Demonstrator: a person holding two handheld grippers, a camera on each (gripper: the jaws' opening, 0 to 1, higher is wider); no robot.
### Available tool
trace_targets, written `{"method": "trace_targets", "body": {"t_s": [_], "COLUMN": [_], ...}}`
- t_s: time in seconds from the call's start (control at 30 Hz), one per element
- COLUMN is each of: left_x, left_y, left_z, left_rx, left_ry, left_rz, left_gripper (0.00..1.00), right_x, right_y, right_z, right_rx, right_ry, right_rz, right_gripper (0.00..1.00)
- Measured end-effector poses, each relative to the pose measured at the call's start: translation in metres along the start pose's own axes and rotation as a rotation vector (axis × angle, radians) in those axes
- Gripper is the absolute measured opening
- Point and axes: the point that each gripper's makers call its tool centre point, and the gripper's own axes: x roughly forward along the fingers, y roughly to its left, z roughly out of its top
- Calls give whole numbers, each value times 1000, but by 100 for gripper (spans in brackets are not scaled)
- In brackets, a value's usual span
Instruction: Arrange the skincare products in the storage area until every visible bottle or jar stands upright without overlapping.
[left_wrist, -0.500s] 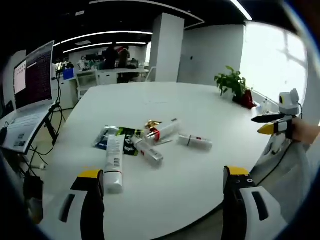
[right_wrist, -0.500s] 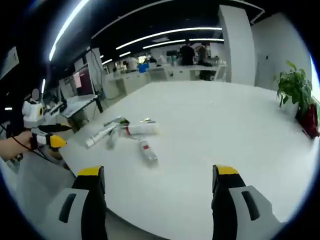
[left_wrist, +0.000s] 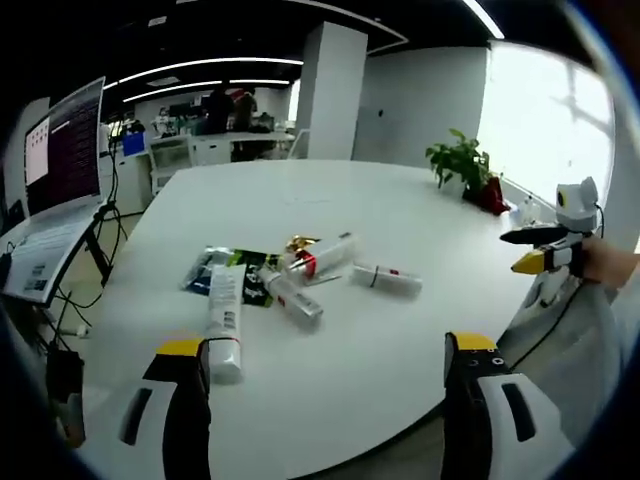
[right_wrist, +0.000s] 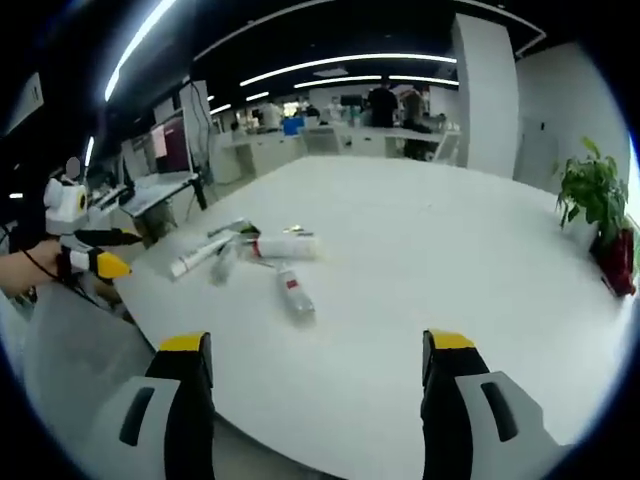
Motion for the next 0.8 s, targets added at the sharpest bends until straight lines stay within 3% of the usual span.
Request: {"method": "trace_targets", "body": {"t_s": [0.8], "left_x": [-2], "left_y": [4], "left_z": [1], "left_rx": [-23], "left_ry": [-17], "left_rz": [-9], "left_gripper": [90], "right_x": [1], "right_y": [5], "right_z": [-1], "right_rx": [-18], "right_ry": [17], "right_rz": [4], "right_gripper": [85]}}
